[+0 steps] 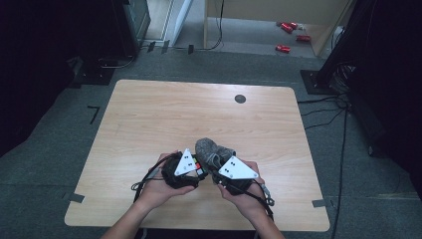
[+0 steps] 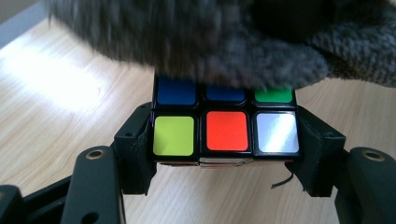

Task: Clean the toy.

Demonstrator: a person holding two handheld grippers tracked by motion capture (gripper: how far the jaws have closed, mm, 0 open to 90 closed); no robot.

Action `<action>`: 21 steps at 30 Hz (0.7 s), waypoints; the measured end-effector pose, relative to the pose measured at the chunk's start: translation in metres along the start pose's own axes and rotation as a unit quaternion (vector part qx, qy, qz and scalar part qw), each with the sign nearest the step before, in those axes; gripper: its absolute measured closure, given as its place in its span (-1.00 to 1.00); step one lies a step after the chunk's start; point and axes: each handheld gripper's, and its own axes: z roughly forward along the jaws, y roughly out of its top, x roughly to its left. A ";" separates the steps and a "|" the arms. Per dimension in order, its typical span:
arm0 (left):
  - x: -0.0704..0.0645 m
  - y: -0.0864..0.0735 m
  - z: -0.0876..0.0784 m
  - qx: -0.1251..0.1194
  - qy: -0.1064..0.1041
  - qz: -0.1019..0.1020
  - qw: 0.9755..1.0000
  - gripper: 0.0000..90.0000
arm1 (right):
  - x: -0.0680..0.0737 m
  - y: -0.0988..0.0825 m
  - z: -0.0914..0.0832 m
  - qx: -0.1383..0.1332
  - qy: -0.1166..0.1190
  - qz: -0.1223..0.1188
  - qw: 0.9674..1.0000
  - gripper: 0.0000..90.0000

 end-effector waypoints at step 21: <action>0.001 0.002 -0.007 -0.021 -0.008 -0.003 1.000 -0.21 | 0.017 0.013 -0.001 -0.001 0.033 0.010 0.999 0.76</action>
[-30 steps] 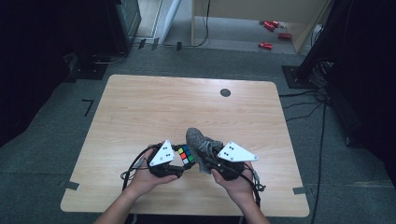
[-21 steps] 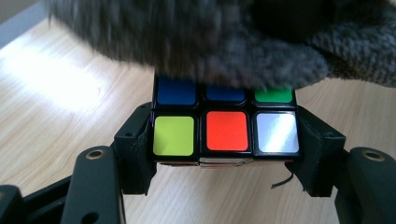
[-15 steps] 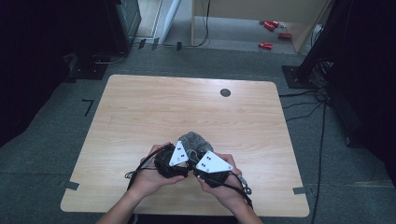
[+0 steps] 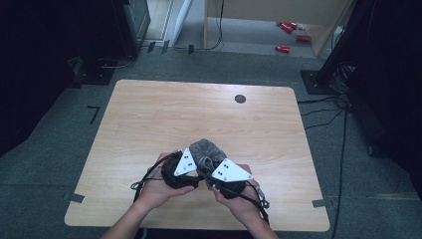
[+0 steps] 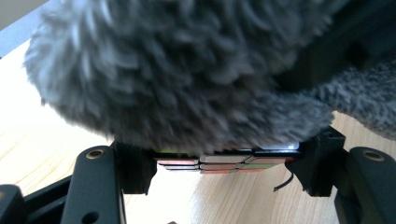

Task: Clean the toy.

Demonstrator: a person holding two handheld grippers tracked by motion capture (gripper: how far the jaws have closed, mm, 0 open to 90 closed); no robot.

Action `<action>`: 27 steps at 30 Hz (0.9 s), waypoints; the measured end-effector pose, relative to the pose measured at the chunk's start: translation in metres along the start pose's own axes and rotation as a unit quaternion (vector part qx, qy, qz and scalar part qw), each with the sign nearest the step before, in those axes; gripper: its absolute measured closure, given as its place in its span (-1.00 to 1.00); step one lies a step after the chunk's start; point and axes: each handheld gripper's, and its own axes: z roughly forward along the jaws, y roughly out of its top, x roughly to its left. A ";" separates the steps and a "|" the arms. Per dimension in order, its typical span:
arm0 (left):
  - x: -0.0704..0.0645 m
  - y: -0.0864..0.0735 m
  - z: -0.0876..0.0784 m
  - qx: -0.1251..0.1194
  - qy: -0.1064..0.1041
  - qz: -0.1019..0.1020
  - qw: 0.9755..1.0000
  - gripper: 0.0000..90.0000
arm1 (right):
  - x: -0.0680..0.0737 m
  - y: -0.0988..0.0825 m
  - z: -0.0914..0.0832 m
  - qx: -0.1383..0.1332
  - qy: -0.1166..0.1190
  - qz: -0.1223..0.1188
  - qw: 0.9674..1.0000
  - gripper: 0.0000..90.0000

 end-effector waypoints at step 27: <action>0.005 -0.003 -0.005 -0.024 -0.006 -0.011 1.000 -0.21 | -0.024 -0.001 -0.011 -0.005 -0.008 0.041 0.999 0.75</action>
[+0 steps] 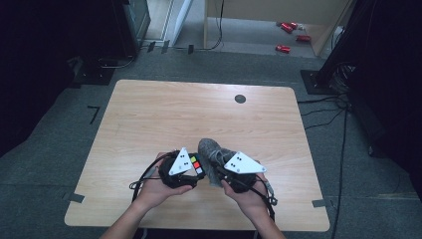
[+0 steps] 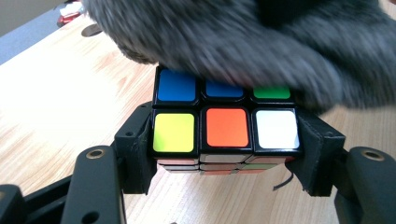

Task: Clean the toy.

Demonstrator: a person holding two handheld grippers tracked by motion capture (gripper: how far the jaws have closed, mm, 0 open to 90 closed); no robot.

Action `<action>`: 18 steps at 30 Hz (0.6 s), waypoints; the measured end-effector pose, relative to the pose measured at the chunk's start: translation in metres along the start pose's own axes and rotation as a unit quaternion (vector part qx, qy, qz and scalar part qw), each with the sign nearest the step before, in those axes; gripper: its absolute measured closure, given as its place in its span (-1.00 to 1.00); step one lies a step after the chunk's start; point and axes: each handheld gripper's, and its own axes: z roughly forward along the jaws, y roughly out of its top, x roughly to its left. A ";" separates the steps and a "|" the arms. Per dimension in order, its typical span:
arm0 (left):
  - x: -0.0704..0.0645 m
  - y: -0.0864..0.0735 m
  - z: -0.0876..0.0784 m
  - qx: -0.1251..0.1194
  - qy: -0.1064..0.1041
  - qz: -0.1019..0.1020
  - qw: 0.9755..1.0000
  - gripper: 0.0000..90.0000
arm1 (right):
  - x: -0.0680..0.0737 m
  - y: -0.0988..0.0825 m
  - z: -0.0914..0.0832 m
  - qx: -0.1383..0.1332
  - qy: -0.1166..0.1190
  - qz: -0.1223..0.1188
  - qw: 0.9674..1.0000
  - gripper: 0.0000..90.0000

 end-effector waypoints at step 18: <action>0.010 -0.008 -0.015 -0.125 -0.063 -0.027 0.990 -0.21 | -0.020 -0.003 -0.007 -0.030 -0.026 0.038 0.998 0.71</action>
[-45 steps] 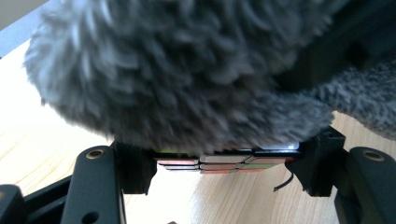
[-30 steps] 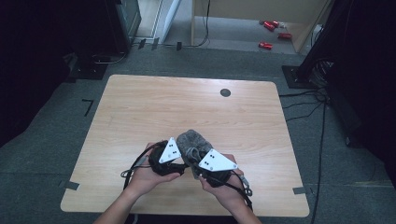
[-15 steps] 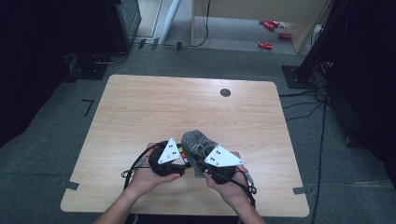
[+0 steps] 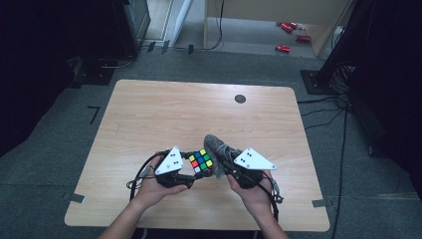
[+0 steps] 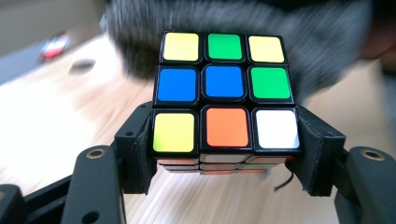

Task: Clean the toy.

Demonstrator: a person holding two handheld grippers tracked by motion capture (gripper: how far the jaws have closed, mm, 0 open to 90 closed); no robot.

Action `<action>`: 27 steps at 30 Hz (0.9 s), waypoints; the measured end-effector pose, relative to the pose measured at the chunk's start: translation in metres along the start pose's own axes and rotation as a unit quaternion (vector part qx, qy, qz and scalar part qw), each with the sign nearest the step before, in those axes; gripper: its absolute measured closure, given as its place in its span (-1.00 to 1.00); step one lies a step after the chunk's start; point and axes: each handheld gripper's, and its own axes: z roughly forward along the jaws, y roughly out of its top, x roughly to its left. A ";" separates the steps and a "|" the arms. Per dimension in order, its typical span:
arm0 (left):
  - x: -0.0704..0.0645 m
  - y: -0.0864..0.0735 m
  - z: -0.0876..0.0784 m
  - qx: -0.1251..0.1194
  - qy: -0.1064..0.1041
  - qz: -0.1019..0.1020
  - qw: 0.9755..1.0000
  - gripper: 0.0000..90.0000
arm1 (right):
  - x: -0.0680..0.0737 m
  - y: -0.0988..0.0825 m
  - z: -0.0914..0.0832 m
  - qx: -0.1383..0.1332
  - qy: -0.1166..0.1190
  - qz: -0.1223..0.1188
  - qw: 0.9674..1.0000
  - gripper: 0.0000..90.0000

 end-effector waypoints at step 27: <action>0.002 -0.004 -0.005 -0.029 0.000 0.014 0.999 -0.22 | 0.000 0.000 -0.004 -0.019 0.039 0.025 0.999 0.73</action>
